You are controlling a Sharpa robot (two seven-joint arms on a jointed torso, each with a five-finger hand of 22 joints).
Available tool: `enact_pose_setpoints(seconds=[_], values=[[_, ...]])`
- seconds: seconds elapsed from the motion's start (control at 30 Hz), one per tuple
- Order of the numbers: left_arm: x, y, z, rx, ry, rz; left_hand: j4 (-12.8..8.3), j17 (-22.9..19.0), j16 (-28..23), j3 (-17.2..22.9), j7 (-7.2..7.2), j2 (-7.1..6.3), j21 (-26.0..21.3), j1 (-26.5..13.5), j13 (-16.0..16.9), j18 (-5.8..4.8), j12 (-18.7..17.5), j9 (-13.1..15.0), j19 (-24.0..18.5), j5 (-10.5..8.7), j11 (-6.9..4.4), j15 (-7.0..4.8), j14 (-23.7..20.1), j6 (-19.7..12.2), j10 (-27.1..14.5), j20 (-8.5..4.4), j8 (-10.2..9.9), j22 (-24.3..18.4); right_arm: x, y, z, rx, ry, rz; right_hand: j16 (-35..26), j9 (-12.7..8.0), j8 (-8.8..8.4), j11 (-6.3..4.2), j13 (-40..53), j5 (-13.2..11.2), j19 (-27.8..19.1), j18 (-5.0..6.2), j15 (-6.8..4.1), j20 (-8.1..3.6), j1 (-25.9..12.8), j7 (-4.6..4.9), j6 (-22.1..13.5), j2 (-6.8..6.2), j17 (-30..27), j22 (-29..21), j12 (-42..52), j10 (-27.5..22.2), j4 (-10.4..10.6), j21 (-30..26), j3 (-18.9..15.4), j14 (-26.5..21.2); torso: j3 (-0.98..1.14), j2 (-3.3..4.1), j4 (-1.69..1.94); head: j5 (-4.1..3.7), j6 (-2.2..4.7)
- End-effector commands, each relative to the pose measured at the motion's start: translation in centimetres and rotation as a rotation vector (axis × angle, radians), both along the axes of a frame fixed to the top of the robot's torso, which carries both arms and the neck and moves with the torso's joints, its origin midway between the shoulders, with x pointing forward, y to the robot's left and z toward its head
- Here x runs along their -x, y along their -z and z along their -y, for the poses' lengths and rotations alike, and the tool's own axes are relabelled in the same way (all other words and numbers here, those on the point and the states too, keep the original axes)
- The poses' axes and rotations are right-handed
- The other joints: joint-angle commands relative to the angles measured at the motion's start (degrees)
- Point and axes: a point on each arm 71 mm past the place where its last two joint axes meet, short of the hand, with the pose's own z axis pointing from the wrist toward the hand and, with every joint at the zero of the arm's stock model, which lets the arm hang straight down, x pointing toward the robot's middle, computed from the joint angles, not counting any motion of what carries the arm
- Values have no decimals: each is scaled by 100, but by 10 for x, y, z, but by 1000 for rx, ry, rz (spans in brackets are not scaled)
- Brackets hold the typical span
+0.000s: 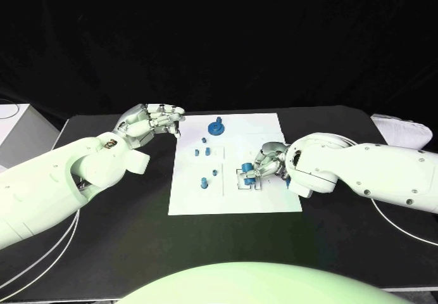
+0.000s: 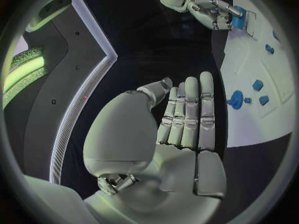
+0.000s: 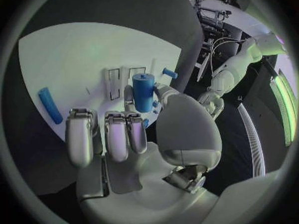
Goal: Assemble the parts on the task board
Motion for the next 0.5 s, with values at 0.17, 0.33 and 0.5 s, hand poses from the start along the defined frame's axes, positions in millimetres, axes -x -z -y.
enact_pose_setpoints(seconds=[0.17,0.33,0.5], values=[[1,-2,3,9,25,8,15,11,22,-9,33,14,-20,0,10,76,-23,-6,11,20,18,5,-53,1,30,6,-27,-7,-2,2,-1,62,-50,20,10,23,-17,-17,1470,-110,529,-24,-28,-37,-145,2,11,-35,1045,1195,-21,566,-10,-12,-28,520,4,-2,-5,27,-31],[1,-2,3,7,25,9,15,11,22,-9,33,14,-20,0,10,76,-23,-6,11,20,18,5,-53,1,30,6,-27,-7,-2,3,-1,83,-67,25,6,26,-17,-16,1464,-135,529,-24,-27,-36,-175,3,7,-43,1037,1196,-29,560,-6,-10,-36,518,4,-2,-7,33,-31],[2,-2,2,7,25,9,15,11,22,-9,33,14,-20,0,10,76,-23,-6,11,20,18,5,-53,1,30,6,-27,-7,-2,4,-1,95,-78,27,7,29,-17,-15,1459,-150,529,-24,-27,-36,-196,3,6,-47,1039,1195,-34,556,-3,-13,-43,518,6,0,-10,46,-31]])
